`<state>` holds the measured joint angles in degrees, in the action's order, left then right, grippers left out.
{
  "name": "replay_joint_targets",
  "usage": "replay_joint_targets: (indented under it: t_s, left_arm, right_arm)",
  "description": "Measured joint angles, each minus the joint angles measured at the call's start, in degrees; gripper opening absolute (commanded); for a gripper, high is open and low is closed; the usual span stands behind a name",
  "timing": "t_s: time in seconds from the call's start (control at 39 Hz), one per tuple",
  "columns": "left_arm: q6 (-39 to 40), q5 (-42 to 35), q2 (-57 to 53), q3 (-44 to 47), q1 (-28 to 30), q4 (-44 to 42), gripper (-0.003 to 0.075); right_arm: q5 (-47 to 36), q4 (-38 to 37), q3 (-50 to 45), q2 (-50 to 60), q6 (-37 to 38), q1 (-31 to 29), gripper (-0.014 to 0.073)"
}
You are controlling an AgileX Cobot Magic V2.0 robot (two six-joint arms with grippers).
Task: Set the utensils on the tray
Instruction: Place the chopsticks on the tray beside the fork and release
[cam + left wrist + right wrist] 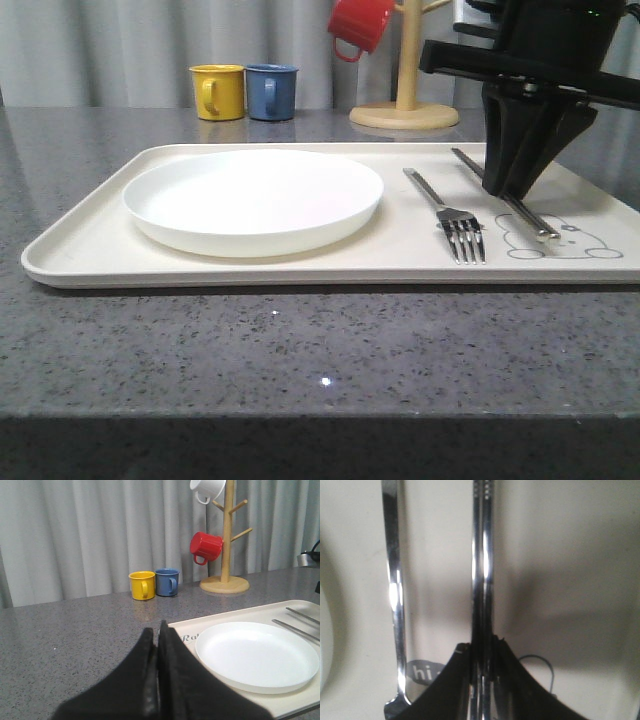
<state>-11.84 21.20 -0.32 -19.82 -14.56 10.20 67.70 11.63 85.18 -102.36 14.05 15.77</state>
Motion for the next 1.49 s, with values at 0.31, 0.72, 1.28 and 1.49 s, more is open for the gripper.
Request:
replay_joint_targets:
  t_s: [0.31, 0.72, 1.28, 1.49]
  left_arm:
    - [0.0, 0.0, 0.0, 0.0, 0.0, 0.0, -0.0018]
    - [0.0, 0.0, 0.0, 0.0, 0.0, 0.0, -0.0018]
    - [0.0, 0.0, 0.0, 0.0, 0.0, 0.0, -0.0018]
    - [0.0, 0.0, 0.0, 0.0, 0.0, 0.0, -0.0018]
  right_arm:
    - [1.35, -0.08, 0.0, 0.0, 0.04, 0.0, 0.0024]
    - [2.0, -0.21, 0.0, 0.0, 0.16, 0.0, 0.0026]
    - [2.34, -0.24, 0.0, -0.13, 0.16, 0.0, 0.0247]
    - [2.34, -0.24, 0.0, -0.13, 0.16, 0.0, 0.0281]
